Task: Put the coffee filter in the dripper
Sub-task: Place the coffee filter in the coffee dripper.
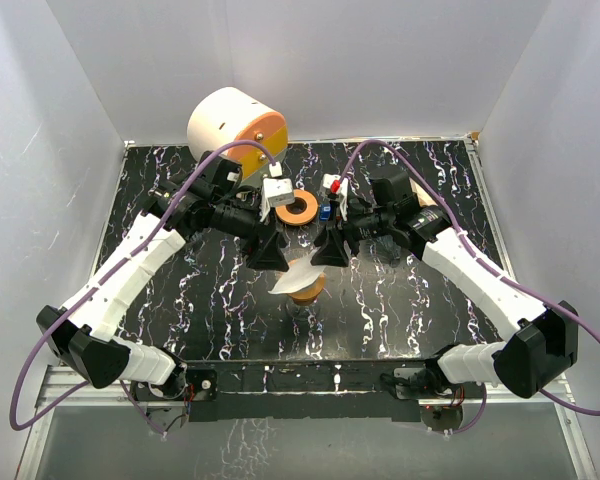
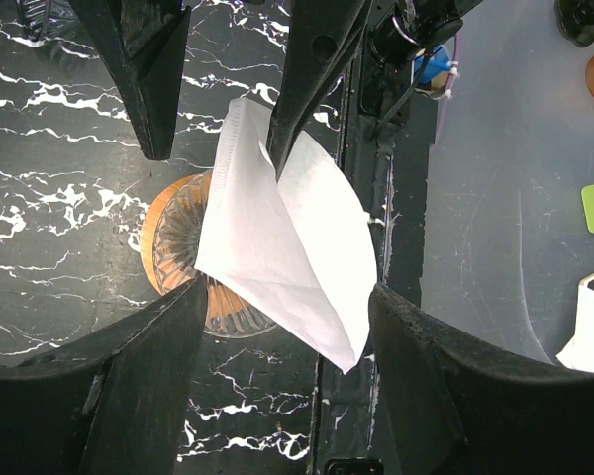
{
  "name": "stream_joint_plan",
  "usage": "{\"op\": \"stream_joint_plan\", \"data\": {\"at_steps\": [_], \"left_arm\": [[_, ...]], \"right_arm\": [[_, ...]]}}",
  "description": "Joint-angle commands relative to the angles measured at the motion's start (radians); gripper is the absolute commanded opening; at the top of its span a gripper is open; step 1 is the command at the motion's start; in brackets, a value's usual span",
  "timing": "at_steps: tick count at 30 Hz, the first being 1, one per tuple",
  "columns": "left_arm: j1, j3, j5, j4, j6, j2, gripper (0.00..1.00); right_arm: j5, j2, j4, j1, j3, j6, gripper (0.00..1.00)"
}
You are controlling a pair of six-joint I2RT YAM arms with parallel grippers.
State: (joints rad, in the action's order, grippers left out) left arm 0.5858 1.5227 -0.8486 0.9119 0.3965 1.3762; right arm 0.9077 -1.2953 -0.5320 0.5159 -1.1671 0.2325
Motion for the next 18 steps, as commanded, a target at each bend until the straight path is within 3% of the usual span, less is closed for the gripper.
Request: {"op": "stream_joint_plan", "data": {"at_steps": [1,9,18], "left_arm": [[0.009,-0.008,-0.028,-0.010,-0.018,-0.016,0.64],[0.037,-0.053,0.047,-0.022,0.006,-0.012,0.58],[0.054,-0.032,0.086,-0.015,0.051,0.025,0.40]], "right_arm": [[0.011,0.008,0.040,-0.002,-0.026,-0.011,0.54],[0.015,0.002,0.041,-0.002,-0.028,-0.011,0.54],[0.046,0.018,0.010,-0.002,-0.024,0.027,0.55]]}}
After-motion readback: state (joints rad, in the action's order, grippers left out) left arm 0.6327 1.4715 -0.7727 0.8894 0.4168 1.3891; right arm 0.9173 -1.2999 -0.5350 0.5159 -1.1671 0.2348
